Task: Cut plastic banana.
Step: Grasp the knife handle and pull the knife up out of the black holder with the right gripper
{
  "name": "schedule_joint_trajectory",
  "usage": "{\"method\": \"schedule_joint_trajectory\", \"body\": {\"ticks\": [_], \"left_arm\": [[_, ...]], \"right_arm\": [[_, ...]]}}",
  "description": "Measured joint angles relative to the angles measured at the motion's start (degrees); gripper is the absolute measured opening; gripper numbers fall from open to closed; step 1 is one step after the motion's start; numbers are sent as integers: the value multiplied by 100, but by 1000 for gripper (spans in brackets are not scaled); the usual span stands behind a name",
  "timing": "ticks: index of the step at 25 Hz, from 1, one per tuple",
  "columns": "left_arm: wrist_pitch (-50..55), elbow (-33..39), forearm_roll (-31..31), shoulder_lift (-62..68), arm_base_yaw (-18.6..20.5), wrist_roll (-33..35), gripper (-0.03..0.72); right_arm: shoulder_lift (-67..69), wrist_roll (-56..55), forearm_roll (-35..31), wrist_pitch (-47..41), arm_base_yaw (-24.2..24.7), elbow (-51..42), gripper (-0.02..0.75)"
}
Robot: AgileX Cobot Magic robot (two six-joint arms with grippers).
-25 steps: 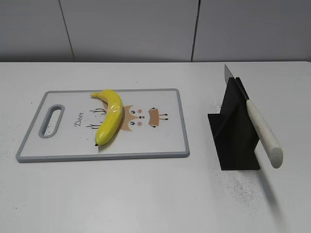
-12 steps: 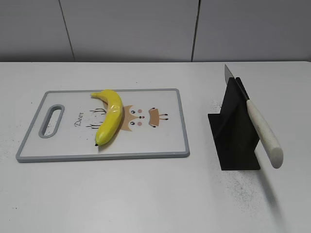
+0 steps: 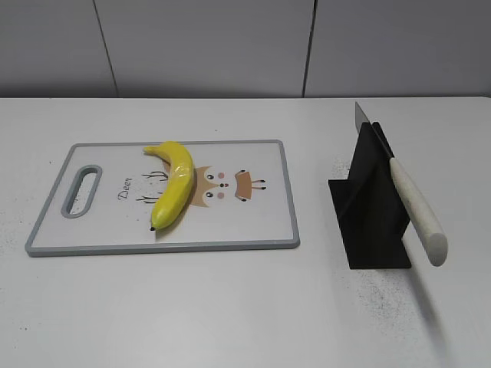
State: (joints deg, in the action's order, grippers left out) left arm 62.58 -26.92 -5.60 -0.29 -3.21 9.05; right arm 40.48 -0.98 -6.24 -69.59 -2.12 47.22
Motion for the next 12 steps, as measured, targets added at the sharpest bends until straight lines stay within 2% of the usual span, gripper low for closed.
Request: {"method": "schedule_joint_trajectory", "body": {"ticks": [6,12], "left_arm": [[0,0,0,0,0,0,588],[0,4,0,0,0,0,588]], "right_arm": [[567,-412,230,0,-1014,424,584],[1342,-709,385,4,-1813,1051,584]]}}
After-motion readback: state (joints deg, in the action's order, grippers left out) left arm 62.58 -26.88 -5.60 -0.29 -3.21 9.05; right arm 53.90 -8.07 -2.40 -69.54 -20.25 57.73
